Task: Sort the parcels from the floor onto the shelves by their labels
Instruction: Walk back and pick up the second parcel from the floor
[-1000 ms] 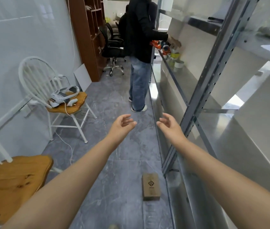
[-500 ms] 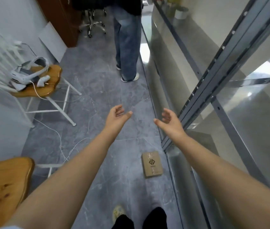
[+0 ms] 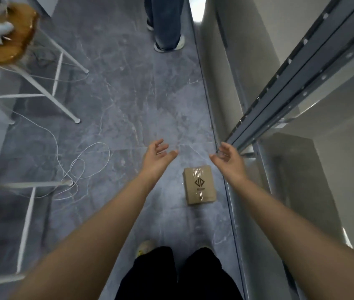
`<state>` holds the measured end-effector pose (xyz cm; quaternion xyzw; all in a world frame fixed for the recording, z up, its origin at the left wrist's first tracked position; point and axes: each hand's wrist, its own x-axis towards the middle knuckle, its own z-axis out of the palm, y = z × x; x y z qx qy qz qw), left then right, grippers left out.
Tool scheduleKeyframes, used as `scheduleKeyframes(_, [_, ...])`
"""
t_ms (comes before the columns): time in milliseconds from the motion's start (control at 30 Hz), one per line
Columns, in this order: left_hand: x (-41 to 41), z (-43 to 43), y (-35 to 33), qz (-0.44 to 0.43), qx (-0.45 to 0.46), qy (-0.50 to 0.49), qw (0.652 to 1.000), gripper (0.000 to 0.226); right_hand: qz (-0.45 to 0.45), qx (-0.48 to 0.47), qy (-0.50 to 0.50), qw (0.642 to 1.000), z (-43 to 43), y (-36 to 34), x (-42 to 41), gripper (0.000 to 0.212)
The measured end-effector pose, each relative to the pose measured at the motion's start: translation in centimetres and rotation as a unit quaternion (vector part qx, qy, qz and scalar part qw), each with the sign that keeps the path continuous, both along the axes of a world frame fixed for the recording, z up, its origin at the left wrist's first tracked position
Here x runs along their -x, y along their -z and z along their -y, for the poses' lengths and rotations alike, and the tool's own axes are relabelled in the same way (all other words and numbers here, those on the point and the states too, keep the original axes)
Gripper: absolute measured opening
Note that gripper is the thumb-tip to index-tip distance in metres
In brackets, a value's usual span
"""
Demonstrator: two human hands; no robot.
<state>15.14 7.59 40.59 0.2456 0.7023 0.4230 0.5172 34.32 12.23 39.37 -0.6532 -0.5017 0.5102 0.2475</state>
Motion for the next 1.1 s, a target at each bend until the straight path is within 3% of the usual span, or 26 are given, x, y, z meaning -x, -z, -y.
scheduleKeyframes(400, [-2.7, -2.5, 26.6, -0.040, 0.038, 0.109, 0.993, 0.063, 0.025, 0.033, 0.028, 0.999, -0.9, 27.7, -2.5, 0.059])
scheduleKeyframes(667, [-6.2, -2.9, 41.6, -0.030, 0.211, 0.196, 0.957, 0.086, 0.113, 0.126, 0.013, 0.986, -1.4, 41.7, -5.9, 0.093])
scheduleKeyframes(767, [-8.1, -2.0, 43.5, 0.028, 0.230, 0.197, 0.953, 0.076, 0.081, 0.184, -0.003, 0.980, -0.3, 43.6, -6.6, 0.079])
scheduleKeyframes(833, [-9.0, -1.2, 43.8, 0.043, 0.209, 0.200, 0.956, 0.070, 0.069, 0.184, -0.005, 0.980, 0.4, 43.6, -6.6, 0.064])
scheduleKeyframes(933, [-9.2, -0.9, 42.5, 0.039, 0.184, 0.206, 0.960, 0.071, 0.060, 0.165, -0.002, 0.984, 0.5, 41.9, -6.6, 0.060])
scheduleKeyframes(1100, [-6.8, -1.8, 32.5, 0.025, 0.132, 0.199, 0.971, 0.066, 0.049, 0.125, -0.014, 0.991, 0.0, 33.0, -4.4, 0.055])
